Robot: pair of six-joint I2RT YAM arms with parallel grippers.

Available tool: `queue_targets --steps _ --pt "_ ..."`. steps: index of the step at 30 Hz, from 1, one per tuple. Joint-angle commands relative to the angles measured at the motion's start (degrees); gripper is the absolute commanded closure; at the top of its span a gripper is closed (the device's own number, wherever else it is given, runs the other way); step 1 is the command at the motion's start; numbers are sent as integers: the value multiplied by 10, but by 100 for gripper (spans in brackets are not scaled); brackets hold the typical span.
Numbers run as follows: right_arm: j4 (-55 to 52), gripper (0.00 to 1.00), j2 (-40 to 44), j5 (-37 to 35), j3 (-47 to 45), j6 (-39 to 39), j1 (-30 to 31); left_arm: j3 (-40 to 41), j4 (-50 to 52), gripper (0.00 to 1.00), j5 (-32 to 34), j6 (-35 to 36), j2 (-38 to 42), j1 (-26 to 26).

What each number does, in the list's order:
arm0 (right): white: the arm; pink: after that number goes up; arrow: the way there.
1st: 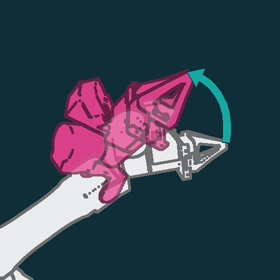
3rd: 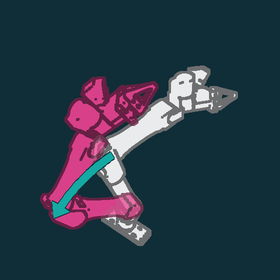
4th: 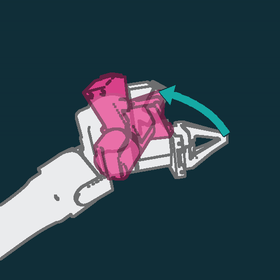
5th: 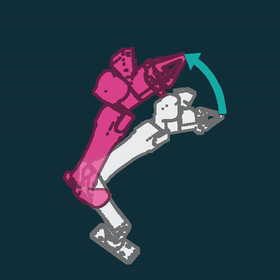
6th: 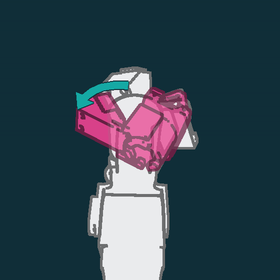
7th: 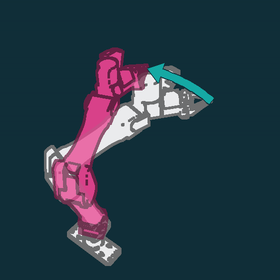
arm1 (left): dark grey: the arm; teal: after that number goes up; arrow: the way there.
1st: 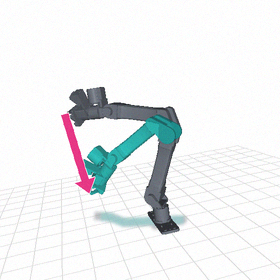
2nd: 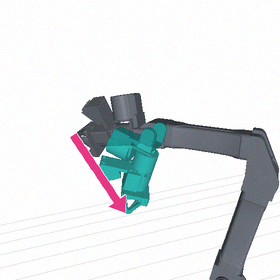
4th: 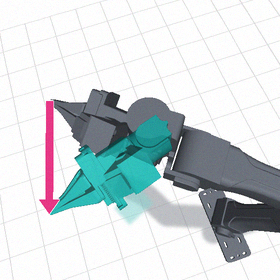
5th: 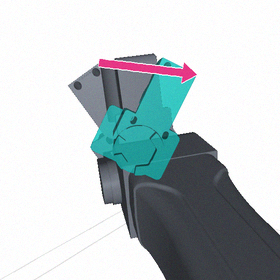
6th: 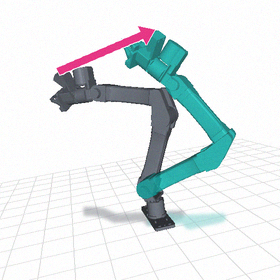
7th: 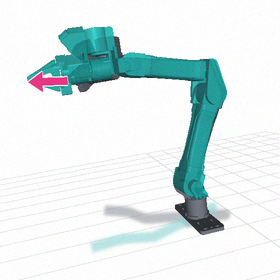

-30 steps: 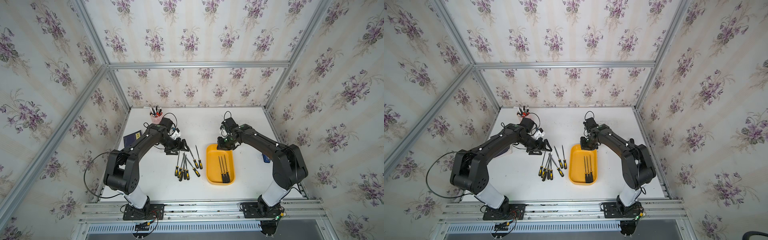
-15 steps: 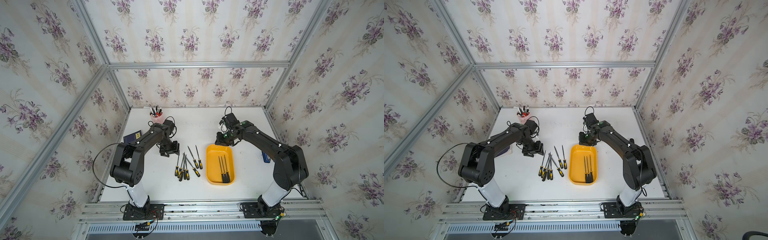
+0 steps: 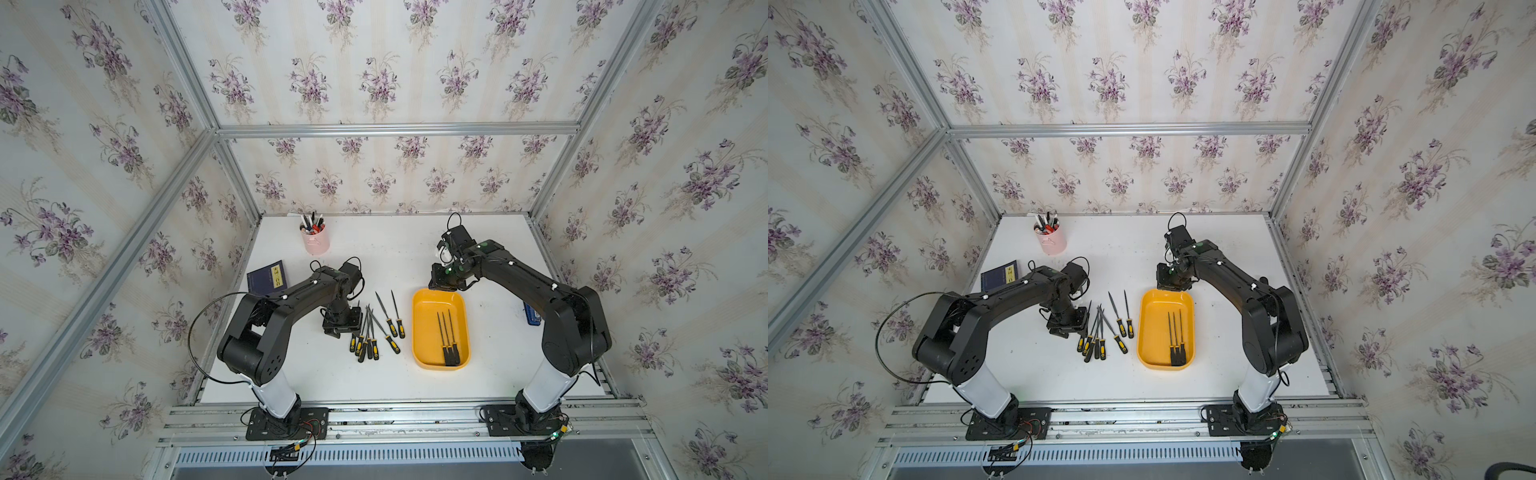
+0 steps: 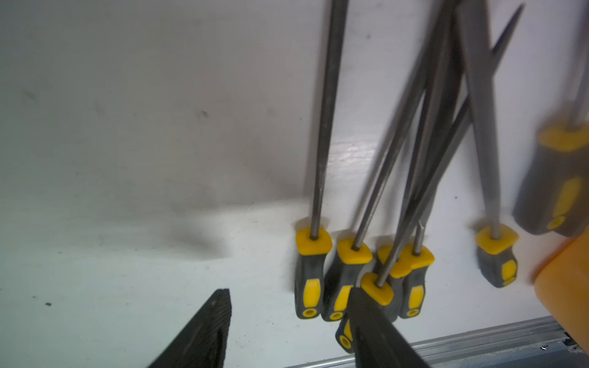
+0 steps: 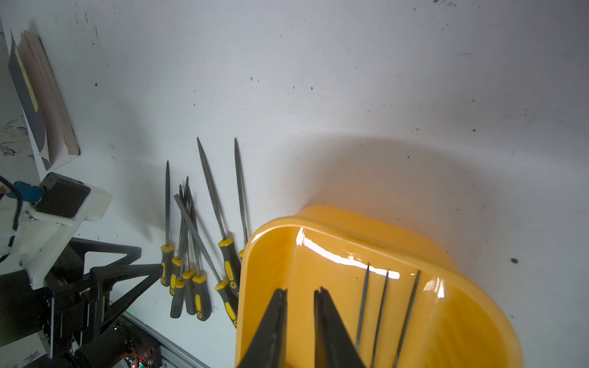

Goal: Put the file tool into the storage box
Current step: Pick up the file tool from the center of the board.

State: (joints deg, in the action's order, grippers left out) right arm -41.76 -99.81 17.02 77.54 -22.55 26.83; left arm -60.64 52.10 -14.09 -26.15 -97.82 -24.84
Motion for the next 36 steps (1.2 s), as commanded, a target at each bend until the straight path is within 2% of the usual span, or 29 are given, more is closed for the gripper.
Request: queue_targets --steps 1,5,14,15,20,23,32,36 --pt "-4 79 -2 2 3 -4 1 1 -9 39 22 -21 -8 -4" --pt "-3 79 3 -1 -2 -6 0 0 -11 42 42 -25 -14 -4" --pt "-1 80 5 -1 -14 -7 1 6 -20 44 29 -19 -25 -11" --pt "0 80 4 -1 -14 -7 1 11 -21 48 28 -19 -25 -12" --pt "1 80 0 -1 -14 -4 1 28 -26 52 29 -24 -18 -14" --pt "1 80 -3 0 -14 -3 1 28 -25 58 29 -26 -23 -16" --pt "4 81 -6 2 -13 -2 1 16 -19 84 45 -15 -38 -17" --pt "6 81 -1 2 -20 -3 1 4 -11 90 54 -4 -37 -14"
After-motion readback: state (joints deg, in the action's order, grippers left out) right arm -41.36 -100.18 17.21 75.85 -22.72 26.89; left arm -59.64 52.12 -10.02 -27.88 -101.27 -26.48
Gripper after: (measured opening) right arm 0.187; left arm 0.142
